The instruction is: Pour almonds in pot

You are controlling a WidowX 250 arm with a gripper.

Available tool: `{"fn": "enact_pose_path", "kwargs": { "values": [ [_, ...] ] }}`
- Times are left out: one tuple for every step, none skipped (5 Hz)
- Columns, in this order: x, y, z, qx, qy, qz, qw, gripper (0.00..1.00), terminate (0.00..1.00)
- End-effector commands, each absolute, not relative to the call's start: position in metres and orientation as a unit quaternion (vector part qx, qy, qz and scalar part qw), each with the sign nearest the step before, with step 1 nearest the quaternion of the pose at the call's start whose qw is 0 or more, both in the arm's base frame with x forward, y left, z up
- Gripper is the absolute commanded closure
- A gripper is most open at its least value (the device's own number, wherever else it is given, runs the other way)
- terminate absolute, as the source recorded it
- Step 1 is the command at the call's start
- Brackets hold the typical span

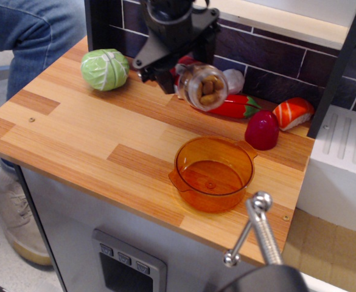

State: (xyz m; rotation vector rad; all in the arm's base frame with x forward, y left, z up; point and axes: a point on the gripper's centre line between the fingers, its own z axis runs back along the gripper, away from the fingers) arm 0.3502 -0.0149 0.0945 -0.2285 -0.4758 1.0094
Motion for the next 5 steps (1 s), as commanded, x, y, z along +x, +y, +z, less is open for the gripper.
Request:
{"fn": "enact_pose_path", "kwargs": {
  "values": [
    [0.358, -0.016, 0.099, -0.119, -0.348, 0.422, 0.829, 1.00, 0.00],
    [0.351, -0.028, 0.098, -0.130, -0.363, 0.398, 0.833, 1.00, 0.00],
    [0.347, -0.037, 0.094, -0.133, -0.363, 0.394, 0.834, 1.00, 0.00],
    [0.347, -0.042, 0.093, -0.135, -0.384, 0.377, 0.832, 1.00, 0.00],
    [0.341, -0.047, 0.097, -0.142, -0.414, 0.344, 0.831, 1.00, 0.00]
  ]
}}
